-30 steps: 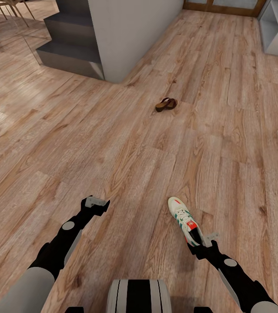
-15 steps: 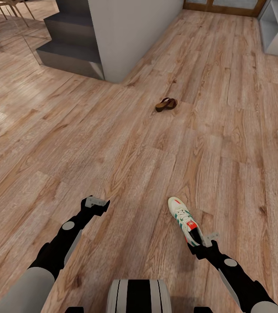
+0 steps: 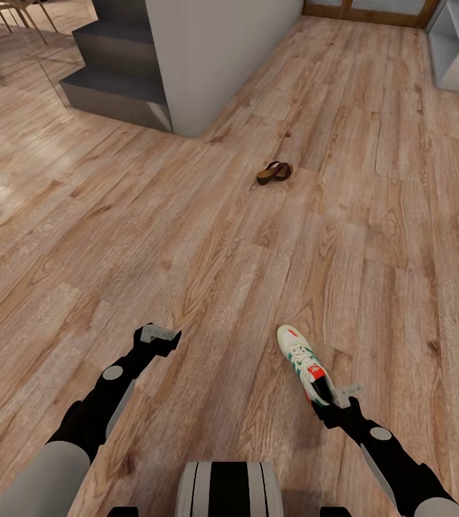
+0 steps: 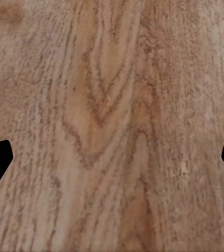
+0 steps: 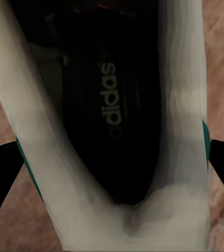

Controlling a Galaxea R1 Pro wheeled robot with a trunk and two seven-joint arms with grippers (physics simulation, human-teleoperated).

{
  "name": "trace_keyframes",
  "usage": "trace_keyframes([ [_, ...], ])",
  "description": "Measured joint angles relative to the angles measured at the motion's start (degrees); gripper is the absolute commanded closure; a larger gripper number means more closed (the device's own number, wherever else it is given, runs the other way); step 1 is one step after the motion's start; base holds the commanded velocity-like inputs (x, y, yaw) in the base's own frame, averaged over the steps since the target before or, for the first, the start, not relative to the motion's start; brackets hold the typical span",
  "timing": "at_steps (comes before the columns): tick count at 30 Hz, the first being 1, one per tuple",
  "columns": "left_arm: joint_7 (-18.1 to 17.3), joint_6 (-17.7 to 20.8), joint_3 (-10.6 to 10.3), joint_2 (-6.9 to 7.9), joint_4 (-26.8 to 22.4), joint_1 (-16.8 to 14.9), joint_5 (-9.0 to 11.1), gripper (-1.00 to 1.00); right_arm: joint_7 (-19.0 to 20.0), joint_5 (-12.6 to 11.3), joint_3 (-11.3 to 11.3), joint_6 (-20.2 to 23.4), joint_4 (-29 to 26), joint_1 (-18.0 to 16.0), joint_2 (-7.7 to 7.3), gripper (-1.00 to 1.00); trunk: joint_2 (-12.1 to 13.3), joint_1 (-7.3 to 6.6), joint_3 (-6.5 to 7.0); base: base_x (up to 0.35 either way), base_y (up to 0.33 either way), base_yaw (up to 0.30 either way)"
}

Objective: Pick up the two gym shoes and the two sandals from the corridor floor and place them onto the hallstand (shoe rack) in the corridor, making sure they are on the rack and not on the floor. Arrange them so the two gym shoes are next to each other and the two sandals are next to each other.

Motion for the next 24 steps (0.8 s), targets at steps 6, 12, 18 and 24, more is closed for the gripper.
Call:
trace_keyframes([
  [6,0.0,0.0,0.0,0.01,-0.08,0.0,0.0,-1.0,-0.01,0.02,0.05,-0.01,0.01,0.0,0.0,1.0,0.0,0.0,0.0,0.0,0.0,0.0],
  [12,0.0,0.0,0.0,-0.01,-0.09,0.0,0.0,-1.0,0.0,0.03,0.05,-0.01,0.01,0.0,0.0,1.0,0.0,0.0,0.0,0.0,0.0,0.0],
  [18,0.0,0.0,0.0,0.0,-0.1,0.0,0.0,-1.0,-0.02,0.02,0.03,-0.01,0.02,0.0,0.0,1.0,0.0,0.0,0.0,0.0,0.0,0.0],
  [24,0.0,0.12,0.0,-0.01,-0.17,0.0,0.0,-1.0,-0.01,-0.05,0.01,0.0,-0.06,0.0,0.0,1.0,0.01,-0.03,0.22,0.0,0.0,0.0],
])
